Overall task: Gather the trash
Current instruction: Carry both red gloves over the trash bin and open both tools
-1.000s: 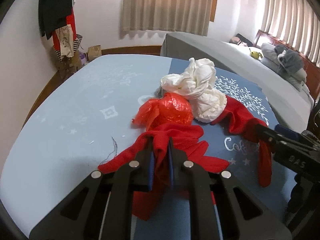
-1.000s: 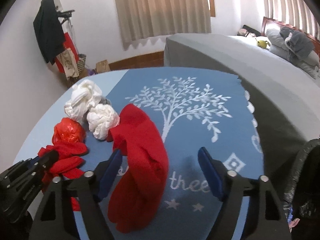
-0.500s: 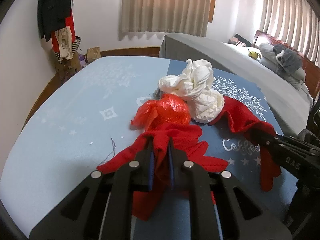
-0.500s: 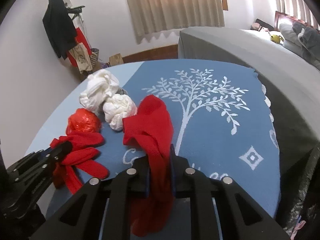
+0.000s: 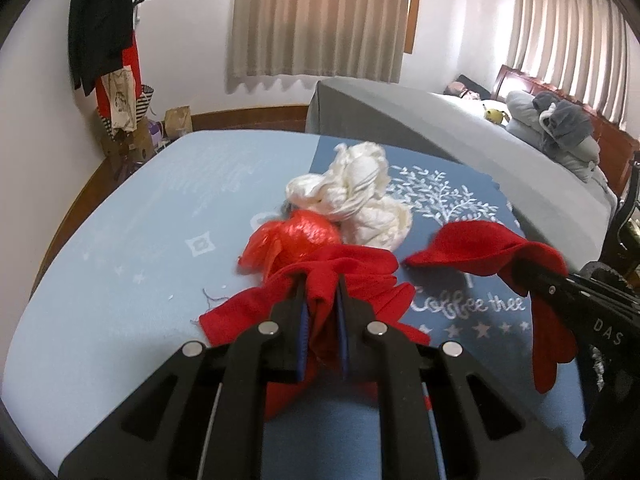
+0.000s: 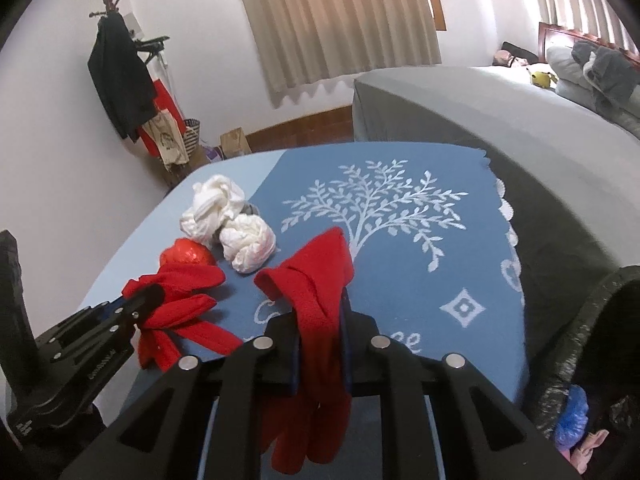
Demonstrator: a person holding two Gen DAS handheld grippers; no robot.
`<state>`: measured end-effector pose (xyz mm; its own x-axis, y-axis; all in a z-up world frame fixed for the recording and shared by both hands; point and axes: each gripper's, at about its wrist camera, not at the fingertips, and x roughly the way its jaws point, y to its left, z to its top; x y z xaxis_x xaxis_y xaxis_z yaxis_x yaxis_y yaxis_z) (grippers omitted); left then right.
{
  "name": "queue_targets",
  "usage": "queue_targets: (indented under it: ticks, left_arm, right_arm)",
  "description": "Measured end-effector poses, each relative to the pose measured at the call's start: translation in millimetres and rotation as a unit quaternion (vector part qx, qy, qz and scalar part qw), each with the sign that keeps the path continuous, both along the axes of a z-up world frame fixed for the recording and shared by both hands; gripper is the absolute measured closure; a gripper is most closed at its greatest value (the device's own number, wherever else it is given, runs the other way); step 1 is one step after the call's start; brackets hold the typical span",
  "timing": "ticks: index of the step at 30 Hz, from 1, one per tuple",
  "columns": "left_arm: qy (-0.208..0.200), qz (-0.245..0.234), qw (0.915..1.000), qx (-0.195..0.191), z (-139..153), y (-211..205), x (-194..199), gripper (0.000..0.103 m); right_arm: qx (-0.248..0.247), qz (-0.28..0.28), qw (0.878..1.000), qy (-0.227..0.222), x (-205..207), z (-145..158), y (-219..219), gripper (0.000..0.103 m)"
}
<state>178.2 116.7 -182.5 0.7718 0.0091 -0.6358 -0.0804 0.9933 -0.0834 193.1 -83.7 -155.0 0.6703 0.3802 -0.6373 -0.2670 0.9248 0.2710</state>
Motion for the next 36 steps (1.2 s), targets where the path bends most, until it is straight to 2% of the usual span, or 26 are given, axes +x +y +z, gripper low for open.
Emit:
queue_targets:
  ticks: [19, 27, 36]
  left_arm:
    - [-0.041, -0.043, 0.9982, 0.003, 47, -43, -13, 0.092]
    - [-0.050, -0.065, 0.9966, 0.000, 56, -68, -21, 0.092]
    - [-0.053, -0.120, 0.9913, -0.012, 59, -116, -32, 0.092]
  right_arm:
    - [0.030, -0.030, 0.998, -0.050, -35, 49, -48, 0.088]
    - [0.014, -0.055, 0.996, -0.067, -51, 63, -75, 0.088]
    - [-0.008, -0.098, 0.993, -0.068, -74, 66, -117, 0.088]
